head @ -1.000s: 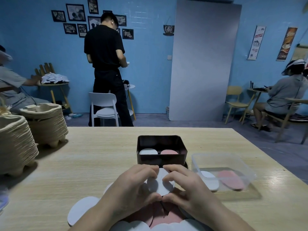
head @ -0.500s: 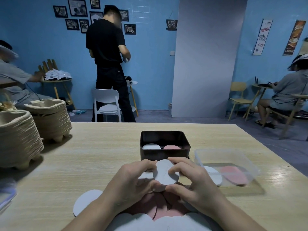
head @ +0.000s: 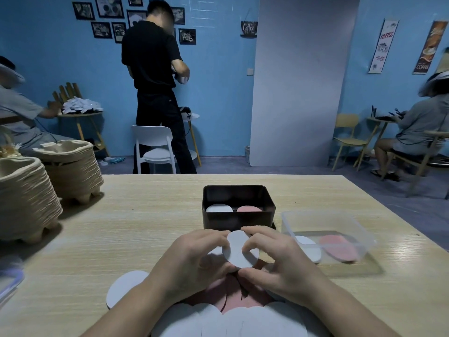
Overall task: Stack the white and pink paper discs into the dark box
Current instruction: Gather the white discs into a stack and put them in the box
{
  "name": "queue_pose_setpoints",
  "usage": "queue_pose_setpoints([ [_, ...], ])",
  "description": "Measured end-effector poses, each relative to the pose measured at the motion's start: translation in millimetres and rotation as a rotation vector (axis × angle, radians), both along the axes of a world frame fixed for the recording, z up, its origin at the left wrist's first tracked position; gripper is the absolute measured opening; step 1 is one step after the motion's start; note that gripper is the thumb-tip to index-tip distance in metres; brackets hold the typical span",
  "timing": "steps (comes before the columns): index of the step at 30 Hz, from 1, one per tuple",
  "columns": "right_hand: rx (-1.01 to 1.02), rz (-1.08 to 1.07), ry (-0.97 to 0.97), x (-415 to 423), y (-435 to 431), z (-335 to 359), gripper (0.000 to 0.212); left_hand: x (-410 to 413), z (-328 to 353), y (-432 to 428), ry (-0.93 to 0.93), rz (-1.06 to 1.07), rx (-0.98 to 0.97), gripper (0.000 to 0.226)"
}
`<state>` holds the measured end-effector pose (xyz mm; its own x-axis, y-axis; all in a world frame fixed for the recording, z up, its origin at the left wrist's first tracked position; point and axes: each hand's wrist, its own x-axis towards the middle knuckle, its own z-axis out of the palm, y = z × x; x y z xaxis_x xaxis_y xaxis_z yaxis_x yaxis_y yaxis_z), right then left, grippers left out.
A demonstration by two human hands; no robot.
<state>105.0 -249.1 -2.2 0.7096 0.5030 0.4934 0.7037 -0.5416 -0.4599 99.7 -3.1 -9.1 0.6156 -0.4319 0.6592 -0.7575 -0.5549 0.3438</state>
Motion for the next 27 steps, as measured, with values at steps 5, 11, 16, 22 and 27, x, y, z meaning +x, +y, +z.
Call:
queue_pose_setpoints([
  [5, -0.149, -0.028, -0.105, -3, -2, 1, 0.029, -2, 0, 5, -0.003, 0.057, 0.149, 0.023],
  [11, -0.125, -0.107, -0.090, -3, -5, -2, 0.029, -2, 1, 13, 0.065, 0.093, 0.257, 0.034],
  [16, -0.167, -0.114, -0.088, -4, -2, -4, 0.028, -2, -1, 9, 0.059, 0.118, 0.336, 0.031],
  [22, -0.174, -0.119, -0.056, -3, -2, -6, 0.029, -3, 0, 10, 0.185, 0.116, 0.217, 0.031],
  [27, -0.122, -0.168, -0.046, -5, -2, -4, 0.029, -6, 6, 16, 0.191, 0.114, 0.166, 0.029],
])
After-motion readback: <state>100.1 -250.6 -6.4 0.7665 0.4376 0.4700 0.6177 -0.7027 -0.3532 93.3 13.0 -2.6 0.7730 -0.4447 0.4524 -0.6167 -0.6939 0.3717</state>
